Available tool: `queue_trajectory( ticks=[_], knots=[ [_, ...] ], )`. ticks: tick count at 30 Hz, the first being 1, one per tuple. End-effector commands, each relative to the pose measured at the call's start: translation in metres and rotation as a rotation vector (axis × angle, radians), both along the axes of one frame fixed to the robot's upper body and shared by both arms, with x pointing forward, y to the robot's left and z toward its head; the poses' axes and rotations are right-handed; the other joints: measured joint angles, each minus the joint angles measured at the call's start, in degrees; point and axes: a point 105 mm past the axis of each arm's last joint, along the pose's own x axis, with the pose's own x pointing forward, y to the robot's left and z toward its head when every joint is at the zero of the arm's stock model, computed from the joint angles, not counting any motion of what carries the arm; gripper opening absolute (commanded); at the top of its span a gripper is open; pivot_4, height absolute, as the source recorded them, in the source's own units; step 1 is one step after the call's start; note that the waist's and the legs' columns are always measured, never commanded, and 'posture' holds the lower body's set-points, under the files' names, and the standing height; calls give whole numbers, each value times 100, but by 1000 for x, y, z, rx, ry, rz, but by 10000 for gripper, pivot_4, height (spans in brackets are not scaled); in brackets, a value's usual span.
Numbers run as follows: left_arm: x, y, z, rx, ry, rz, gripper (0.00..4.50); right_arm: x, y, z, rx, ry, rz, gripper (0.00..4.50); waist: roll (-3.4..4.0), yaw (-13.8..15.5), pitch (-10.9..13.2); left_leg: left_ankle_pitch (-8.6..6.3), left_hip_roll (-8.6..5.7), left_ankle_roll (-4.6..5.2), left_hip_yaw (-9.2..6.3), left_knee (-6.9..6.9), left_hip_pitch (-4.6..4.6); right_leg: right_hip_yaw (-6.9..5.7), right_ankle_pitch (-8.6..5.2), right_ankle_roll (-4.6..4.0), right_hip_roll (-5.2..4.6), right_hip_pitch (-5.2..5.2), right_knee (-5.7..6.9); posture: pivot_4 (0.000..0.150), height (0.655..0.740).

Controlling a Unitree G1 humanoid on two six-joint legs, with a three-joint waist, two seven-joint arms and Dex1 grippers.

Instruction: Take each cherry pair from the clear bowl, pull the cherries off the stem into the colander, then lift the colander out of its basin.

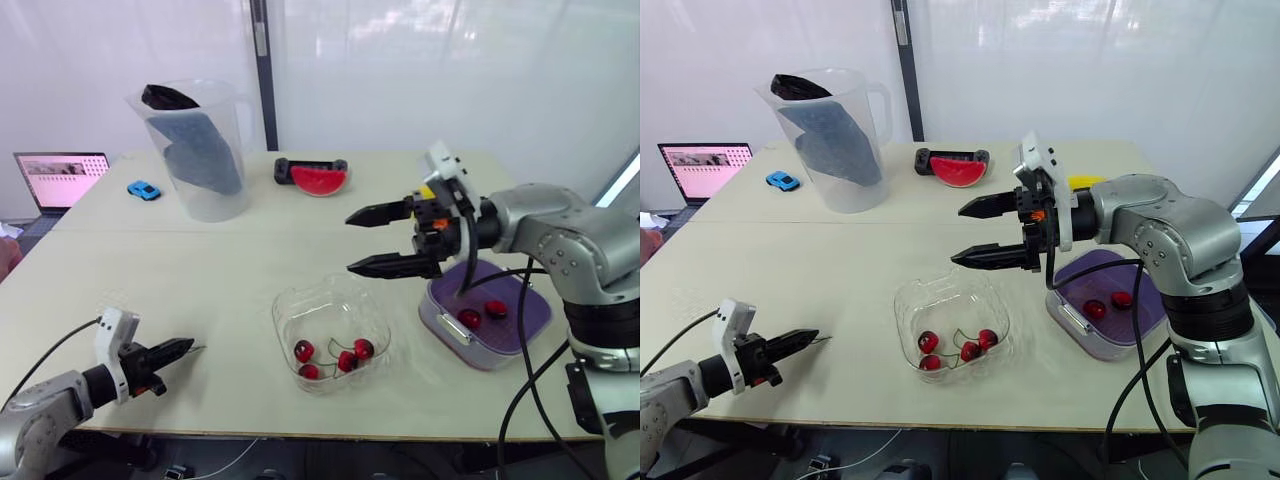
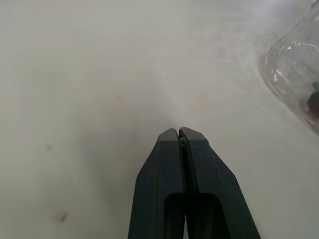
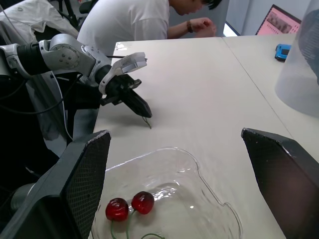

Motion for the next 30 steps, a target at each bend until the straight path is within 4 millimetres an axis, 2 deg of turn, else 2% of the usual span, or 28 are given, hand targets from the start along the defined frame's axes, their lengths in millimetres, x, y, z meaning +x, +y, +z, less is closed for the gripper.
queue_trajectory(
  ticks=[1,4,8,11,15,17,21,22,24,26,30],
  knots=[
    [-1,10,0,69,-32,23,0,-5,-1,9,4,-57,6,44752,0,-8,0,0,0,0,0,0,0,0,0,0,0,0,0,1500,7400],
    [4,15,0,106,-70,46,9505,-4,2,12,17,-64,1,45000,0,-9,0,0,2,0,2,-1,1,0,0,-1,2,-1,0,1500,7400],
    [7,18,8,107,-104,51,29400,-6,3,11,13,-59,14,45000,0,-4,0,0,1,0,2,0,1,0,0,-1,1,0,0,1500,7400],
    [7,21,23,69,-155,55,44553,-6,2,8,0,-51,19,45000,0,-13,0,0,2,0,2,-1,1,0,0,-1,1,-2,0,1500,7400],
    [1,33,48,56,-229,43,44553,-10,2,4,-13,-36,44,45000,0,-12,0,0,3,0,2,-1,1,0,0,-1,2,-2,0,1500,7400],
    [0,33,58,52,-252,18,44553,-10,2,3,-14,-35,45,45000,0,-10,0,0,3,0,2,-1,1,-1,0,-1,1,-2,-1,1500,7400],
    [8,20,100,65,-403,-68,44553,-9,0,4,-20,-36,42,45000,0,20,0,0,2,0,2,-1,1,-1,0,-1,0,0,-1,1500,7400],
    [9,14,106,80,-424,-101,44553,-9,-1,4,-23,-34,40,45000,-1,24,-1,0,2,0,-1,1,-1,-6,0,-1,1,2,-1,1500,7400],
    [1,-15,111,168,-423,-297,44553,-10,-3,2,-42,-27,37,45000,-3,4,0,0,1,0,1,1,-3,-5,0,-1,0,2,-5,1500,7400],
    [-8,-49,127,207,-422,-514,44553,-12,-10,-3,-85,-10,13,45000,-1,16,1,0,-1,0,6,-3,-6,-1,0,-1,-2,-2,-8,1500,7400],
    [-14,-79,148,237,-417,-713,44553,-18,-18,-16,-154,-8,-22,45000,-1,3,1,0,0,0,-1,-1,-14,-8,0,-1,1,-4,-8,1500,7400]
  ],
)
